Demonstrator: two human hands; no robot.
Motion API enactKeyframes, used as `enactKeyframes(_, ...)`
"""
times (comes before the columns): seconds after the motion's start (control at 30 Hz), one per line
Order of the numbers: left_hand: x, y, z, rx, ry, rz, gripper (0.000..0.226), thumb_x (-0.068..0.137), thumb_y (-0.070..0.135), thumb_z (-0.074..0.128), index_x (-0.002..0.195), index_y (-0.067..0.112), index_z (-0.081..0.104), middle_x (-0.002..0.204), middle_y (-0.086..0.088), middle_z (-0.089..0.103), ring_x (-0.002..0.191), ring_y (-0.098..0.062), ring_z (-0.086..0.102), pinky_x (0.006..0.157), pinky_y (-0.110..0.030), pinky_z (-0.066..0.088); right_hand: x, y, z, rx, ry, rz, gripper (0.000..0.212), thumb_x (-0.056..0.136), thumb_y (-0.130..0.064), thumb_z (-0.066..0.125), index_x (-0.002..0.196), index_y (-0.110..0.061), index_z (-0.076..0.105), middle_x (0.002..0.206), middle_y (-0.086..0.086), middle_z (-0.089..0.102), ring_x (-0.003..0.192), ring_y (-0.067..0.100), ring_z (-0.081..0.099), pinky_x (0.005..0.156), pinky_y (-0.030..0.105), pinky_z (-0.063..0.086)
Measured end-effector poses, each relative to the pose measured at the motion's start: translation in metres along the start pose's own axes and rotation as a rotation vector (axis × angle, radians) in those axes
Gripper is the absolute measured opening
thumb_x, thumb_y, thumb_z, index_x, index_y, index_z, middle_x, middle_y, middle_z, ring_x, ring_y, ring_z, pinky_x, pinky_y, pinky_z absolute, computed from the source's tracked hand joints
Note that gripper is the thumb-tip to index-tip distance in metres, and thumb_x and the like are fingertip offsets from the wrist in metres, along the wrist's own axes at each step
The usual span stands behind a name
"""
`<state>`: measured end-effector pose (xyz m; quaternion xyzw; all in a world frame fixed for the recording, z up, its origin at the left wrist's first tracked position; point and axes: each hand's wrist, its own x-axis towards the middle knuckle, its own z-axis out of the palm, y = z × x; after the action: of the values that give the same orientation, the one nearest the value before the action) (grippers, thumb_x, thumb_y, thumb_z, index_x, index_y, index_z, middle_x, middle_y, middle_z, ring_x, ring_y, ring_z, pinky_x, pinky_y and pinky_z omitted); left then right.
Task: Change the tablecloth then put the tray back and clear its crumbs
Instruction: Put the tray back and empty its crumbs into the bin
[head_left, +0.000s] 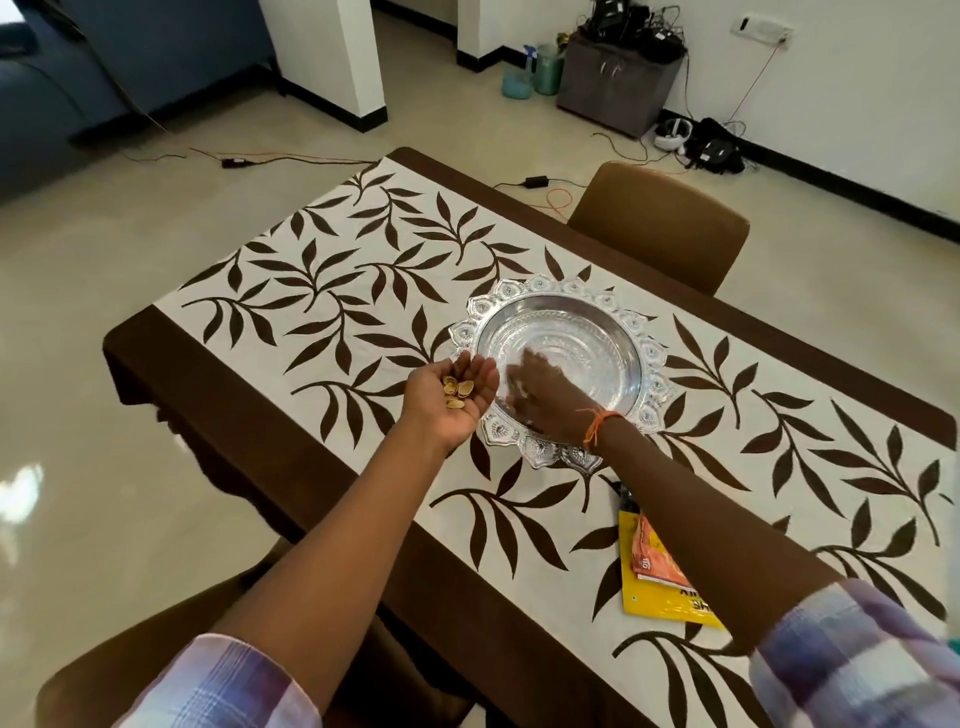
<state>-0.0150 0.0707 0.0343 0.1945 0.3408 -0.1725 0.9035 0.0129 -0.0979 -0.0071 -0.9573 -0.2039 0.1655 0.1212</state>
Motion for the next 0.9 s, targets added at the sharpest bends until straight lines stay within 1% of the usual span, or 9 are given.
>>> enactKeyframes(0.1, 0.000, -0.007, 0.001, 0.016, -0.005, -0.011, 0.035, 0.101, 0.016, 0.035, 0.083, 0.003, 0.062, 0.073, -0.013, 0.067, 0.073, -0.025, 0.068, 0.068, -0.033, 0.060, 0.008, 0.032, 0.035, -0.146, 0.001, -0.162, 0.035, 0.092, -0.021, 0.058, 0.127, -0.021, 0.059, 0.134, 0.020, 0.049, 0.124, 0.036, 0.047, 0.106, 0.048, 0.041)
enactKeyframes(0.2, 0.002, -0.012, 0.004, 0.037, -0.008, -0.020, 0.036, 0.101, 0.017, 0.035, 0.083, 0.002, 0.062, 0.074, -0.014, 0.067, 0.078, -0.026, 0.067, 0.070, -0.035, 0.060, 0.020, 0.099, 0.082, -0.133, -0.057, -0.043, 0.029, 0.086, -0.029, 0.058, 0.113, -0.033, 0.068, 0.121, 0.005, 0.061, 0.112, 0.027, 0.058, 0.079, 0.037, 0.057)
enactKeyframes(0.3, 0.003, -0.017, 0.006, 0.051, -0.012, -0.029, 0.037, 0.102, 0.018, 0.034, 0.083, 0.002, 0.062, 0.074, -0.015, 0.067, 0.077, -0.028, 0.068, 0.069, -0.037, 0.060, -0.012, 0.036, 0.018, -0.236, -0.059, -0.083, 0.019, 0.088, -0.018, 0.057, 0.092, -0.013, 0.074, 0.104, 0.005, 0.065, 0.095, 0.019, 0.063, 0.071, 0.028, 0.053)
enactKeyframes(0.43, 0.003, -0.023, 0.008, 0.100, -0.019, -0.023, 0.040, 0.103, 0.022, 0.032, 0.084, 0.002, 0.062, 0.075, -0.015, 0.069, 0.071, -0.030, 0.072, 0.073, -0.037, 0.059, -0.021, 0.001, -0.015, -0.204, 0.135, 0.007, 0.016, 0.087, -0.007, 0.060, 0.095, -0.006, 0.074, 0.095, 0.013, 0.065, 0.088, 0.028, 0.064, 0.073, 0.031, 0.050)
enactKeyframes(0.5, 0.004, -0.026, 0.008, 0.104, -0.015, -0.016, 0.042, 0.104, 0.023, 0.031, 0.086, 0.001, 0.062, 0.077, -0.016, 0.070, 0.075, -0.031, 0.072, 0.076, -0.039, 0.058, -0.019, 0.005, -0.017, 0.025, 0.234, 0.150, 0.016, 0.083, -0.002, 0.064, 0.092, -0.006, 0.076, 0.088, 0.012, 0.072, 0.080, 0.023, 0.068, 0.072, 0.024, 0.051)
enactKeyframes(0.6, 0.007, -0.031, 0.008, 0.074, -0.005, 0.004, 0.044, 0.104, 0.025, 0.030, 0.088, 0.000, 0.063, 0.080, -0.017, 0.070, 0.085, -0.032, 0.068, 0.081, -0.041, 0.057, -0.023, 0.006, -0.032, 0.855, 0.454, 0.350, 0.014, 0.077, 0.008, 0.072, 0.091, 0.004, 0.074, 0.064, 0.001, 0.072, 0.056, 0.009, 0.066, 0.057, 0.014, 0.053)
enactKeyframes(0.7, 0.009, -0.043, 0.009, 0.055, 0.018, 0.013, 0.044, 0.104, 0.026, 0.030, 0.090, 0.001, 0.063, 0.082, -0.017, 0.069, 0.086, -0.031, 0.066, 0.083, -0.041, 0.054, -0.036, -0.001, -0.046, 1.507, 0.407, 0.380, 0.015, 0.078, 0.012, 0.068, 0.093, 0.009, 0.069, 0.079, 0.016, 0.070, 0.071, 0.026, 0.068, 0.074, 0.032, 0.060)
enactKeyframes(0.8, 0.009, -0.055, 0.013, 0.050, 0.023, 0.003, 0.044, 0.103, 0.024, 0.030, 0.084, 0.003, 0.063, 0.072, -0.014, 0.067, 0.072, -0.026, 0.066, 0.080, -0.039, 0.055, -0.041, -0.018, -0.053, 1.352, 0.397, 0.274, 0.017, 0.078, 0.006, 0.071, 0.095, 0.004, 0.072, 0.085, 0.021, 0.071, 0.076, 0.027, 0.069, 0.077, 0.036, 0.060)
enactKeyframes(0.9, 0.008, -0.059, 0.019, 0.054, 0.031, -0.003, 0.041, 0.102, 0.022, 0.033, 0.069, 0.008, 0.055, 0.053, -0.005, 0.059, 0.047, -0.017, 0.061, 0.064, -0.033, 0.055, -0.041, -0.036, -0.053, 0.798, 0.453, 0.180, 0.019, 0.076, 0.001, 0.073, 0.092, -0.007, 0.077, 0.086, 0.010, 0.075, 0.078, 0.015, 0.070, 0.074, 0.023, 0.056)
